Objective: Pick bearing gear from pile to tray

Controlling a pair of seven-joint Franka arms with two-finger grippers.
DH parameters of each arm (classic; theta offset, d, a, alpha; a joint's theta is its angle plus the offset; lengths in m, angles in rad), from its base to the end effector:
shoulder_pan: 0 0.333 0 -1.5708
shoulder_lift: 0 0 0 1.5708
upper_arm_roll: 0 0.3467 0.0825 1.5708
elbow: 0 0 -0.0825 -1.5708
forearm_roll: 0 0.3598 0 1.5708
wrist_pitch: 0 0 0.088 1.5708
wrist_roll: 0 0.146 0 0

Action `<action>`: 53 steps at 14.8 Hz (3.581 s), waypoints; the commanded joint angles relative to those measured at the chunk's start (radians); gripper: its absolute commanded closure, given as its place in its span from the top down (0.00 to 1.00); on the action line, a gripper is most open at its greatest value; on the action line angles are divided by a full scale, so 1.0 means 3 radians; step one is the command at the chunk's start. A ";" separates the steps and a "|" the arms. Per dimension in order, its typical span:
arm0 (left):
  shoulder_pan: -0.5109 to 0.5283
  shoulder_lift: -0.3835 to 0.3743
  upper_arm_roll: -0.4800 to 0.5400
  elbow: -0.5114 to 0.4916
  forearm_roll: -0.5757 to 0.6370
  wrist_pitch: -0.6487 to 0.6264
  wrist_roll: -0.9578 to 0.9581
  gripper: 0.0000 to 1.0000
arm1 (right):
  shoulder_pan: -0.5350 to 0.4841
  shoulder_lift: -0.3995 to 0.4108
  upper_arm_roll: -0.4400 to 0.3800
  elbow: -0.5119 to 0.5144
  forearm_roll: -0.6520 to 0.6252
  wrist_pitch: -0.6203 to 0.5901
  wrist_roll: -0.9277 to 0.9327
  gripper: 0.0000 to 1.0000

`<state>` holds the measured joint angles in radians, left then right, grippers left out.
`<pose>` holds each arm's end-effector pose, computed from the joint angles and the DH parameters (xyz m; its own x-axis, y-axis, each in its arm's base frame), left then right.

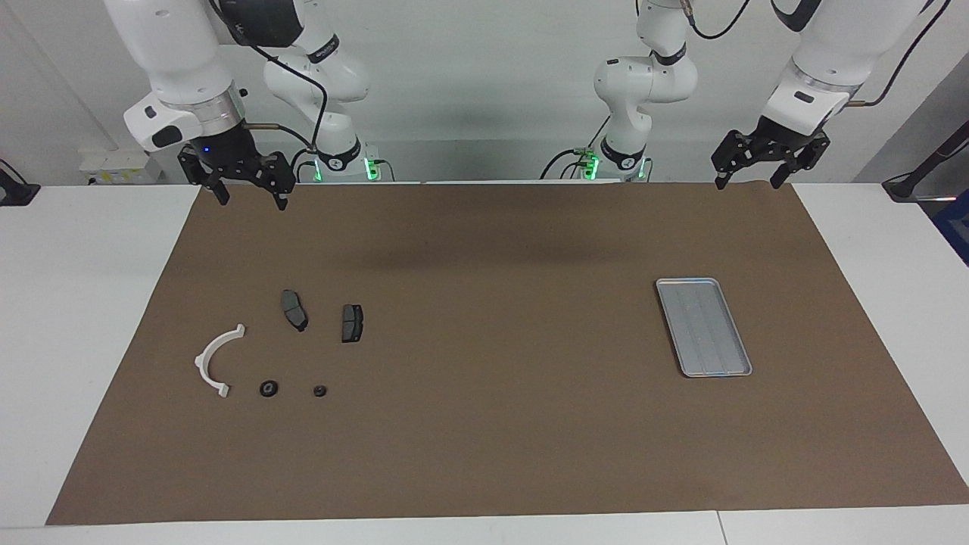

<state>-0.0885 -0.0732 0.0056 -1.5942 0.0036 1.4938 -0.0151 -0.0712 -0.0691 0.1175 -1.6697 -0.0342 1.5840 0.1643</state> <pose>0.4945 -0.0404 0.6368 0.9974 -0.0675 -0.0271 -0.0676 -0.9977 -0.0036 0.5058 0.0206 0.6087 0.9930 -0.1175 -0.0099 -0.1170 -0.9921 0.0445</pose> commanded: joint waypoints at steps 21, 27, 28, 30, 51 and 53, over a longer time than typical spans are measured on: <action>-0.0043 -0.0022 0.0043 -0.0019 -0.0043 -0.0035 -0.0006 1.00 | -0.0034 -0.0102 0.0027 -0.0043 0.0073 0.0094 -0.0077 1.00; -0.0037 -0.0022 0.0043 -0.0019 -0.0043 -0.0035 -0.0006 1.00 | -0.0069 -0.0122 0.0027 -0.0069 0.0078 0.0094 -0.0057 1.00; -0.0043 -0.0022 0.0043 -0.0019 -0.0043 -0.0035 -0.0006 1.00 | -0.0069 -0.0122 0.0027 -0.0074 0.0078 0.0094 -0.0052 1.00; -0.0037 -0.0022 0.0043 -0.0019 -0.0043 -0.0035 -0.0006 1.00 | -0.0059 -0.0122 0.0027 -0.0074 0.0073 0.0109 -0.0087 1.00; -0.0037 -0.0022 0.0043 -0.0019 -0.0043 -0.0035 -0.0006 1.00 | -0.0095 -0.0122 -0.0003 -0.0136 0.0083 0.0299 0.0035 1.00; -0.0037 -0.0022 0.0043 -0.0019 -0.0043 -0.0035 -0.0006 1.00 | -0.0085 -0.0122 -0.0003 -0.0136 0.0078 0.0304 0.0030 1.00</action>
<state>-0.0885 -0.0732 0.0056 -1.5942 0.0036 1.4938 -0.0151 -0.0913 -0.0857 0.1106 -1.6809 -0.0245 1.6495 0.1667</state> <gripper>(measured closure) 0.000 0.000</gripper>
